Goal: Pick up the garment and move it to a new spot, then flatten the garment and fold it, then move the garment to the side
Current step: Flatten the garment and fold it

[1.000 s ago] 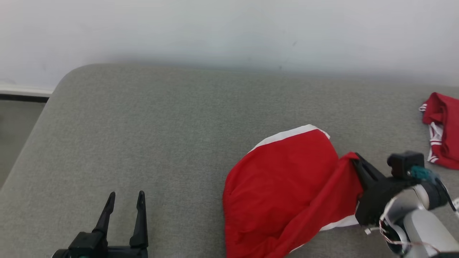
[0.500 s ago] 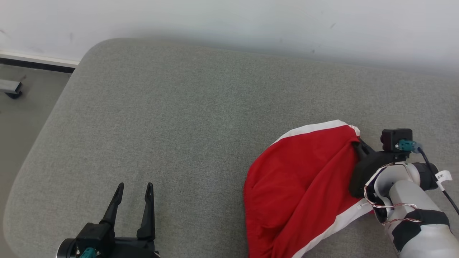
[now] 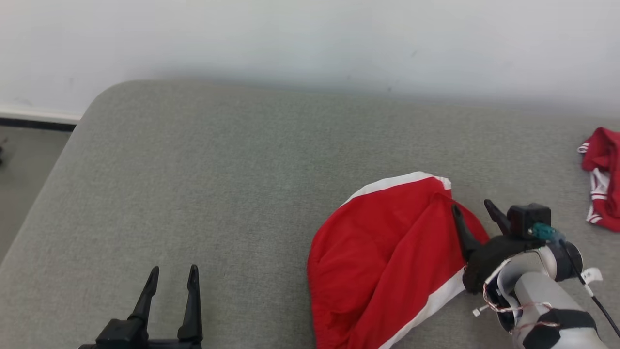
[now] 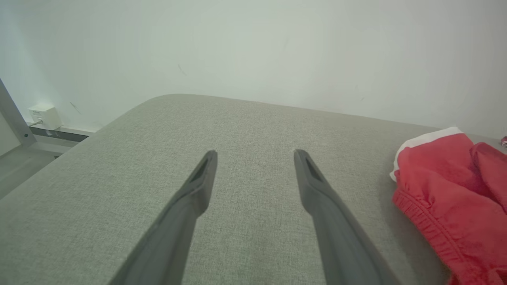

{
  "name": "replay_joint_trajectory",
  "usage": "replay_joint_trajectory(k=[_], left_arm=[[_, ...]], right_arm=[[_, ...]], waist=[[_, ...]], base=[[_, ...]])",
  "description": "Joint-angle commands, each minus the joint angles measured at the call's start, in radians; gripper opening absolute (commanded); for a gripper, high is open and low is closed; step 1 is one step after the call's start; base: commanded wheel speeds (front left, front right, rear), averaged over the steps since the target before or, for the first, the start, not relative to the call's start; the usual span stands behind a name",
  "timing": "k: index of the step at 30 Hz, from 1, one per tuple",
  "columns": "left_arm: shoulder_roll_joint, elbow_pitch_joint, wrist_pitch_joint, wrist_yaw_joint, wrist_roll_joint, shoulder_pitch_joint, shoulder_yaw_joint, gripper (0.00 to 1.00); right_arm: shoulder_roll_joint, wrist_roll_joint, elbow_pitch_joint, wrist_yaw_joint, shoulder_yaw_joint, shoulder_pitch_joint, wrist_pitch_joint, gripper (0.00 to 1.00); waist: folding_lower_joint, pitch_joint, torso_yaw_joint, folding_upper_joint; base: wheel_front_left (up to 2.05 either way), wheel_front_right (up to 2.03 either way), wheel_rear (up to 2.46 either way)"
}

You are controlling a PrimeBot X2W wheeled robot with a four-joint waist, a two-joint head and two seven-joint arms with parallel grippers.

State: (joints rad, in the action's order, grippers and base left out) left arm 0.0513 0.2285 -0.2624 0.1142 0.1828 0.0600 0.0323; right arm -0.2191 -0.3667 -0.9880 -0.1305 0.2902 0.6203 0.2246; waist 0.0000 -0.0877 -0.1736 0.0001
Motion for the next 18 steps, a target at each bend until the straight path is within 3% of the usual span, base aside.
replay_joint_trajectory(k=[1,6,12,18], left_arm=[[-0.001,-0.003,-0.003,-0.003,-0.005,-0.021,-0.004,1.00],[-0.001,-0.012,-0.003,-0.004,-0.011,-0.049,-0.022,1.00],[-0.001,-0.024,-0.003,-0.003,-0.017,-0.070,-0.044,1.00],[-0.001,-0.031,-0.003,-0.001,-0.019,-0.084,-0.058,1.00]], right_arm=[[-0.014,-0.016,0.023,0.000,0.013,-0.032,0.014,1.00],[-0.056,-0.057,0.150,0.000,0.035,-0.117,0.035,1.00],[-0.097,-0.045,0.379,0.000,-0.039,-0.243,0.040,1.00],[-0.075,-0.013,0.623,0.000,-0.129,-0.392,0.039,1.00]], waist=[[0.0000,0.042,0.047,-0.0001],[0.0000,0.070,0.095,-0.0001],[0.0000,0.079,0.151,-0.0001],[0.0000,0.083,0.203,-0.0001]], base=[[0.00,0.00,0.00],[0.00,0.00,0.00],[0.00,0.00,0.00],[0.00,0.00,0.00]])
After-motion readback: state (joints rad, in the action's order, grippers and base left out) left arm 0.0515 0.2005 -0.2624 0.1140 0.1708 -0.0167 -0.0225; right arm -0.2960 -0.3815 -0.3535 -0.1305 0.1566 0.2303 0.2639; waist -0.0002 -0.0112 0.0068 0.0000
